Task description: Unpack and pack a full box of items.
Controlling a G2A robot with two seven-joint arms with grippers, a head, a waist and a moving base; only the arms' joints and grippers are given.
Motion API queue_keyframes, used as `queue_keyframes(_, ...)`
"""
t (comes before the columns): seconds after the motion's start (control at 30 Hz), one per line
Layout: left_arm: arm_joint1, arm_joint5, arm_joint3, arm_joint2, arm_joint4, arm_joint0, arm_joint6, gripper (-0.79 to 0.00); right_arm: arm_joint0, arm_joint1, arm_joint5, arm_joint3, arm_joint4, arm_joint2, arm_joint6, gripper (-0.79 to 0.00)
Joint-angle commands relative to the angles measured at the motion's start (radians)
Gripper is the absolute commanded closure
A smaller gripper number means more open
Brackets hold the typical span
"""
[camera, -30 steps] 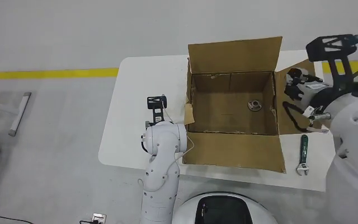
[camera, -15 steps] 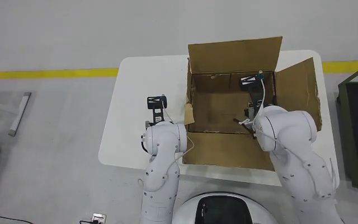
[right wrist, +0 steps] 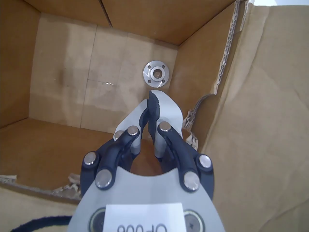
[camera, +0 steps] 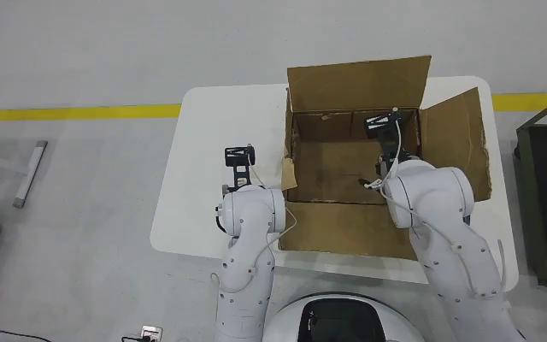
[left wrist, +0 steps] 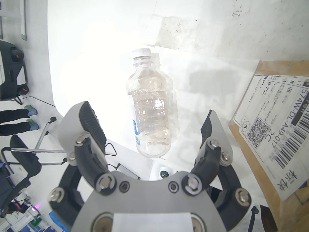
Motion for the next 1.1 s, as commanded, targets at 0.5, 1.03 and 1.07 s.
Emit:
queue_keyframes(0.5,0.0,0.0,0.0,0.0,0.0,0.0,0.0,-0.785,0.15,-0.037,0.063,0.364,-0.185,-0.096,-0.054,-0.354)
queue_keyframes(1.03,0.0,0.0,0.0,0.0,0.0,0.0,0.0,-0.785,0.209,-0.068,0.088,0.555,-0.195,-0.092,-0.089,-0.489)
queue_keyframes(1.07,0.0,0.0,0.0,0.0,0.0,0.0,0.0,-0.785,0.212,-0.07,0.09,0.563,-0.194,-0.092,-0.092,-0.493)
